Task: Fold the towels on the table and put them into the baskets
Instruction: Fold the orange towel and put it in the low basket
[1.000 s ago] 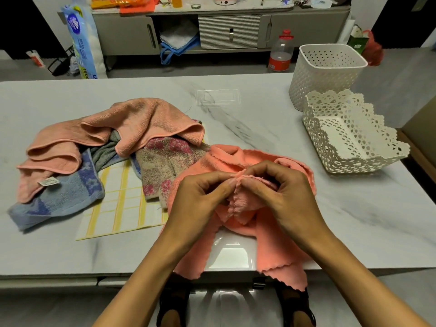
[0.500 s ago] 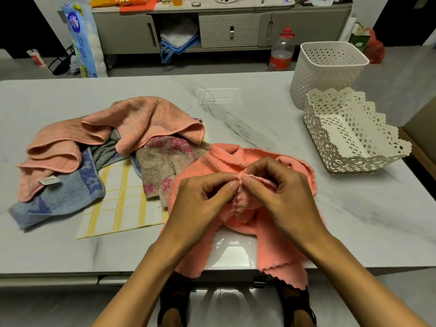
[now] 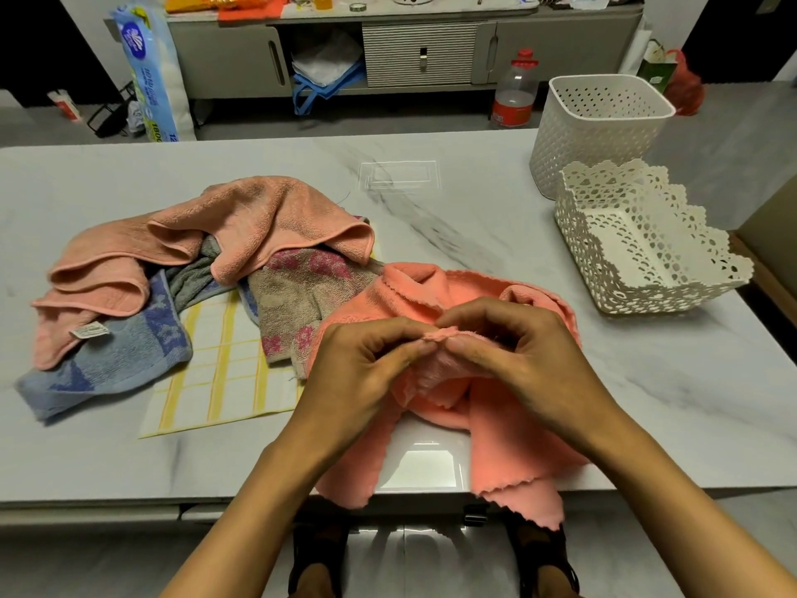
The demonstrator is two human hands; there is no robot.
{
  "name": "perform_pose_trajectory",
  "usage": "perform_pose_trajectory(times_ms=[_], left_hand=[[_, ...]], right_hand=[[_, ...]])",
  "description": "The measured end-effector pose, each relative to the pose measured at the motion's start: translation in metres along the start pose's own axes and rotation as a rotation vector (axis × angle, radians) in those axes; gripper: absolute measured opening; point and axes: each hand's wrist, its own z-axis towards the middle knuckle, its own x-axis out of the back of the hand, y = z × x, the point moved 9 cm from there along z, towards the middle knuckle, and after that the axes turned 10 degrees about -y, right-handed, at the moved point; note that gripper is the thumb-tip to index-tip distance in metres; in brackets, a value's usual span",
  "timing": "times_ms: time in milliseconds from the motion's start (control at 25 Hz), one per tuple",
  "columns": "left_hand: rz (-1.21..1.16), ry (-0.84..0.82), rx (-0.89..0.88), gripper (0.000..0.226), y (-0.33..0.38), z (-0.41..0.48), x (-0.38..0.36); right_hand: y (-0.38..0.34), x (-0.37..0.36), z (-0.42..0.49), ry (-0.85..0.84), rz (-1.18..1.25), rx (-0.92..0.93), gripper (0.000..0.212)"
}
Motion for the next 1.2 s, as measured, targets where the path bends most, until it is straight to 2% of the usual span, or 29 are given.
perform_pose_trajectory(times_ms=[160, 320, 480, 520, 640, 760, 960, 1080, 1200], left_hand=[[0.016, 0.001, -0.014, 0.009, 0.005, -0.003, -0.005], [-0.026, 0.08, -0.017, 0.002, 0.012, -0.003, 0.002], [-0.064, 0.099, -0.055, 0.009, 0.07, -0.004, 0.027], [-0.07, 0.132, -0.065, 0.01, 0.088, -0.005, 0.038], [-0.032, 0.233, -0.082, 0.011, 0.139, -0.003, 0.072], [0.049, 0.346, -0.104, 0.015, 0.196, -0.021, 0.103], [0.178, 0.552, -0.064, 0.015, 0.232, -0.068, 0.15], [0.23, 0.7, 0.008, 0.017, 0.231, -0.098, 0.176], [0.288, 0.741, 0.063, 0.014, 0.228, -0.112, 0.183]], right_hand=[[0.0, 0.005, -0.003, 0.052, -0.007, 0.005, 0.004], [-0.013, 0.005, -0.005, 0.097, 0.004, 0.028, 0.005], [-0.062, 0.014, -0.013, 0.016, -0.116, 0.087, 0.024], [-0.073, 0.022, -0.015, 0.006, -0.156, 0.092, 0.027], [-0.104, 0.047, -0.018, -0.013, -0.196, 0.079, 0.013], [-0.138, 0.068, -0.04, -0.049, -0.164, 0.025, 0.037], [-0.166, 0.086, -0.085, -0.226, -0.121, -0.079, 0.031], [-0.157, 0.094, -0.111, -0.271, -0.327, -0.193, 0.033], [-0.159, 0.115, -0.117, -0.114, -0.529, -0.201, 0.046]])
